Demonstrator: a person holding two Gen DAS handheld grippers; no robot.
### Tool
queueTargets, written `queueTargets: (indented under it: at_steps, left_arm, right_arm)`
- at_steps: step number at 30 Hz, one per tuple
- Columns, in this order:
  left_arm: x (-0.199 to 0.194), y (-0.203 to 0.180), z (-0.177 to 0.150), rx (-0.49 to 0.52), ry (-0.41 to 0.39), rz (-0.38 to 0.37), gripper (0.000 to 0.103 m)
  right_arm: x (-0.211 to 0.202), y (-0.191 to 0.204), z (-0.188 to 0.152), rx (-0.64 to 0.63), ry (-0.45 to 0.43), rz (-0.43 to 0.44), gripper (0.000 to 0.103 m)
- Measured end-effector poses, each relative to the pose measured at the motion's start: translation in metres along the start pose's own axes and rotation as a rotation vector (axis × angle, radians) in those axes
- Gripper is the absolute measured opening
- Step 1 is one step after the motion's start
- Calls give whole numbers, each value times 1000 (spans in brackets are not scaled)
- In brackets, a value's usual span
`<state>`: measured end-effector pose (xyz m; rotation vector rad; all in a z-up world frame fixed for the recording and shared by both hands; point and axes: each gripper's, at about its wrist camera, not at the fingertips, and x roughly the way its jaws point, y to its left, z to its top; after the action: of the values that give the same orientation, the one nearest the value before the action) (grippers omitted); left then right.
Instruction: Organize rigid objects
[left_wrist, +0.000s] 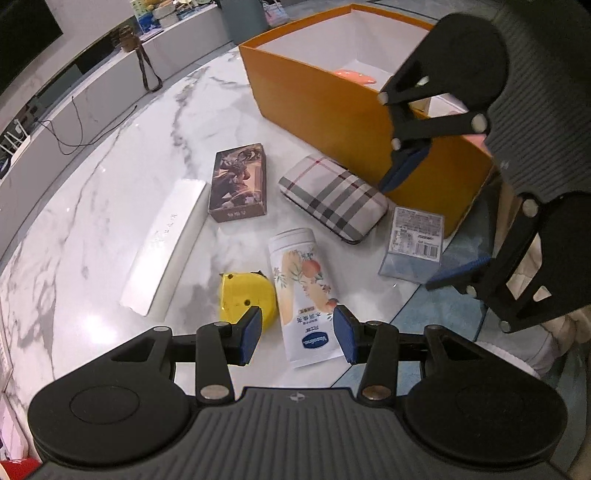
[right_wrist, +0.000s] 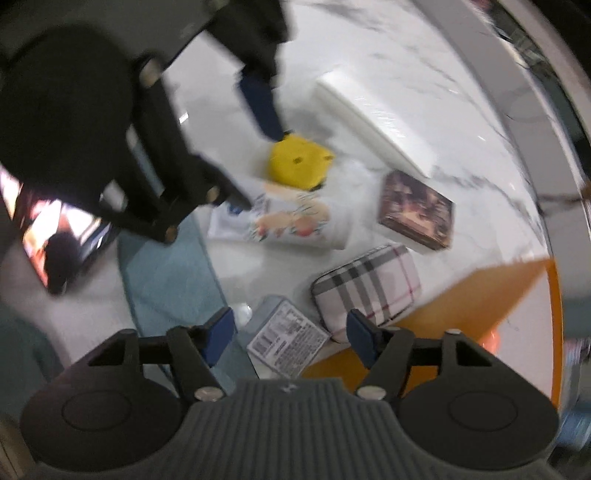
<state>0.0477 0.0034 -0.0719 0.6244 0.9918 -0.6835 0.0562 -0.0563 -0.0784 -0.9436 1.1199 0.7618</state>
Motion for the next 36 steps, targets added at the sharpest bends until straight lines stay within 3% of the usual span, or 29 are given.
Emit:
queueTargets:
  at_steps: [7, 15, 18, 23, 25, 36]
  left_arm:
    - [10, -3, 3, 24, 20, -9, 54]
    - [23, 3, 1, 20, 53, -6, 54]
    - [28, 6, 0, 14, 61, -12, 54]
    - [34, 7, -2, 25, 67, -25, 54]
    - [36, 8, -1, 28, 68, -30, 55]
    - [51, 8, 0, 65, 69, -48, 66]
  right_arm:
    - [15, 0, 3, -156, 62, 41, 70]
    - [33, 3, 0, -240, 88, 70, 71]
    - [42, 6, -1, -257, 97, 81, 67]
    - [43, 2, -1, -231, 66, 126, 50]
    - [43, 1, 1, -218, 58, 133, 48]
    - [42, -14, 4, -124, 37, 144, 47]
